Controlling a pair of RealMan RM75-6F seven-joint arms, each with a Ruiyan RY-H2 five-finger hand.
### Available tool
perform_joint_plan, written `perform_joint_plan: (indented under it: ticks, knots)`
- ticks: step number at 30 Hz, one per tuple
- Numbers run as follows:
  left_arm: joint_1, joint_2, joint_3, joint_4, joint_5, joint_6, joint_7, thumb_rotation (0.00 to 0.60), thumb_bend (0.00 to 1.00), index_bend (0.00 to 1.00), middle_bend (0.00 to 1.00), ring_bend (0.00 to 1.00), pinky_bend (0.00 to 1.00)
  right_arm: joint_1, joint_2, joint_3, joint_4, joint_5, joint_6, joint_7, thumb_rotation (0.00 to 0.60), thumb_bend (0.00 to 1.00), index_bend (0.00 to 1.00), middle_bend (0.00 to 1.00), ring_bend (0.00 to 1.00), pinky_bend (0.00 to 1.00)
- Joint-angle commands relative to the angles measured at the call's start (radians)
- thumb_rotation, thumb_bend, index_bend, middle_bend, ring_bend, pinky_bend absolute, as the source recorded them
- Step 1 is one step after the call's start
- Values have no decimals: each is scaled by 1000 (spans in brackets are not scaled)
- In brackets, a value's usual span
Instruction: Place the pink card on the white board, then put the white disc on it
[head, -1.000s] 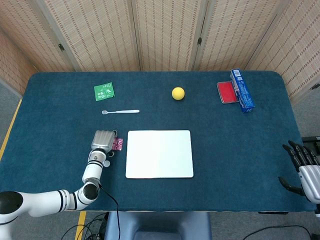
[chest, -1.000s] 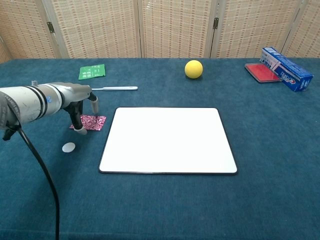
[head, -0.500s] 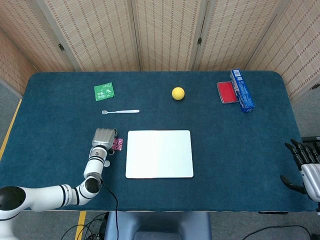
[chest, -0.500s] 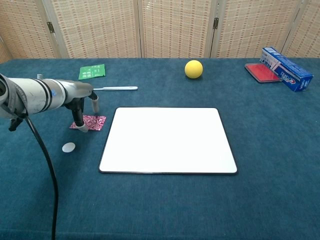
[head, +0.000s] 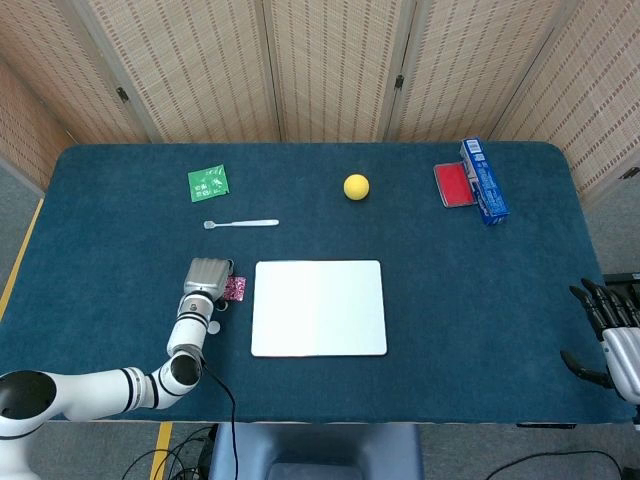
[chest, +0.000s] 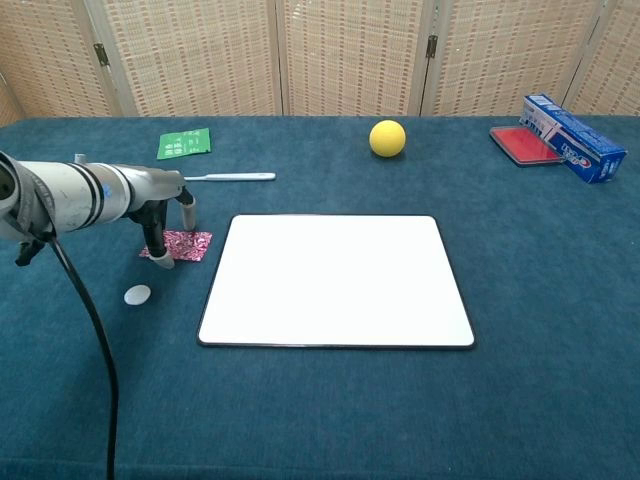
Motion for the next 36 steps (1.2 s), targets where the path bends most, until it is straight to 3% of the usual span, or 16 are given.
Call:
perform_joint_plan:
  ticks: [1,22,36]
  knots:
    - [1,0,4,-3,8,4,-9,600,247,354,1000,1000,1000,-3,0,-1,0,-4,6,1,600,195,0,0,0,0]
    - [10,-10,31,31,69,-16,-76,600,247,415,1000,1000,1000,-9,-5,-1,3,-12,21,-9,600,195,0,0,0,0]
    - [6,38,25,-65,73,60,-68,600,247,416,1000,1000,1000,-12,-6,-4,2,-22,29,-10,600,195,0,0,0,0]
